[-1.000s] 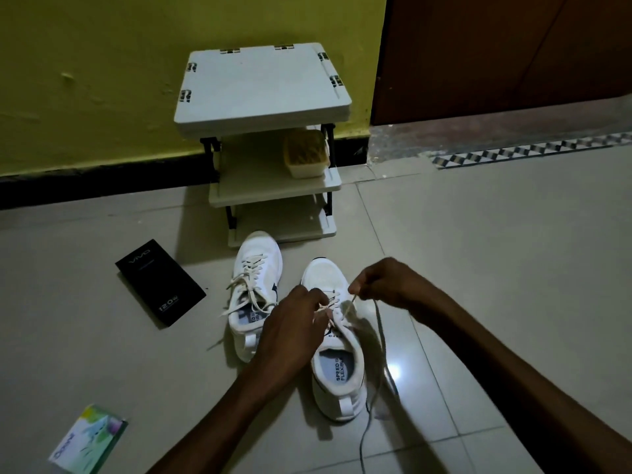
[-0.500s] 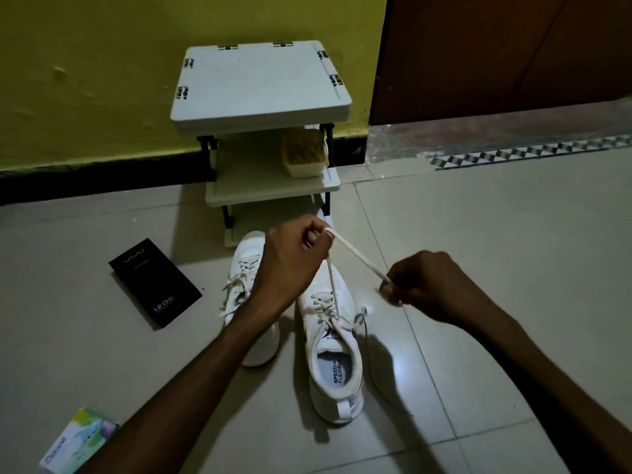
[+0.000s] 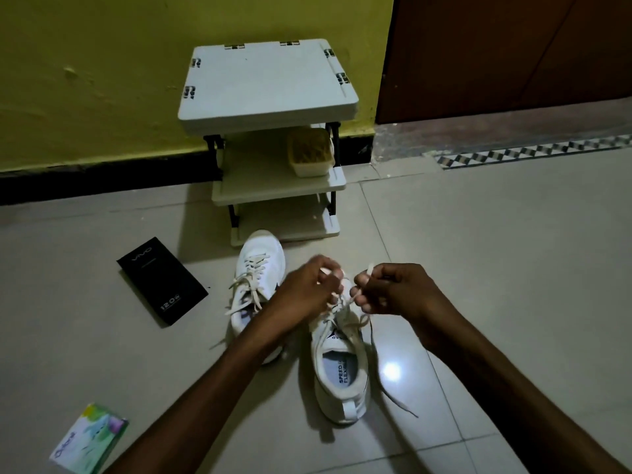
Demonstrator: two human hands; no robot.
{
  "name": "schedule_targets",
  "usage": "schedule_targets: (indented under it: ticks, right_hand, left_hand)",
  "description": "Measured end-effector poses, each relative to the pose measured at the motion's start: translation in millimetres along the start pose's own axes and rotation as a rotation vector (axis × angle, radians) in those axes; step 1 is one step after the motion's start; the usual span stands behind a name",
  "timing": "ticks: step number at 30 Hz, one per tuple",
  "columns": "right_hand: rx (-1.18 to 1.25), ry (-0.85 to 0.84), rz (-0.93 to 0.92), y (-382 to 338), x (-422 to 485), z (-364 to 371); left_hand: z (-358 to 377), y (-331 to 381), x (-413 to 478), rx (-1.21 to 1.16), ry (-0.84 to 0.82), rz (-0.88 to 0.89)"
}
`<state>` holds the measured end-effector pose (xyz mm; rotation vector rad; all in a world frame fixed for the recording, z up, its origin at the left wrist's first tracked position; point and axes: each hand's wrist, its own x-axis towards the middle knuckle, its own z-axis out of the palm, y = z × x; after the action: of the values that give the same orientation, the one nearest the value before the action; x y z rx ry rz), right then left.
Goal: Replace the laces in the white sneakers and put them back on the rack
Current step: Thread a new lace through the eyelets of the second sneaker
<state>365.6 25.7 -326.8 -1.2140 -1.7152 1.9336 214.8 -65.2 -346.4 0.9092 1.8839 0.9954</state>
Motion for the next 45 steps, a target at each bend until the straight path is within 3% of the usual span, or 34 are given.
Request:
schedule_targets:
  ticks: [3,7,9,12,16,18,24,28,33,38,45]
  right_hand:
    - [0.125,0.042,0.017,3.3,4.1,7.1]
    - [0.162,0.085,0.031,8.1,6.5,14.6]
    - [-0.127,0.198,-0.027,15.1,8.7,15.2]
    - [-0.682,0.399,-0.276,19.7,6.1,16.3]
    - [-0.732,0.115,-0.345,18.7,3.4,23.1]
    - [-0.787,0.057,-0.385,22.9,2.7,25.9]
    - [-0.909,0.128,-0.415,32.8,-3.2,26.3]
    - [-1.075,0.086,-0.315,39.7,-9.1,32.1]
    - [-1.239,0.088,-0.270,36.4,-9.3,47.5]
    - [-1.144,0.019,-0.281,37.4,-7.8,52.7]
    - [-0.988,0.101,-0.355,45.6,-9.5,52.2]
  left_hand:
    - [10.2,-10.7,-11.8,-0.213,-0.148,-0.065]
    - [11.6,-15.4,-14.8,-0.229,0.052,-0.009]
    - [8.2,-16.6,-14.4,-0.130,0.120,0.024]
    - [3.8,-15.1,-16.8,0.087,0.169,0.113]
    - [-0.3,-12.7,-17.9,0.256,0.104,0.232]
    - [0.6,-13.0,-18.3,0.304,0.084,0.252]
    - [-1.2,-32.0,-24.4,0.355,0.099,0.105]
    - [6.2,-48.2,-31.4,0.472,0.113,0.057]
    - [8.9,-52.2,-26.9,0.437,0.138,0.022]
    - [-2.6,-54.9,-28.4,0.239,0.045,-0.012]
    - [-4.9,-58.6,-25.7,0.185,0.031,-0.031]
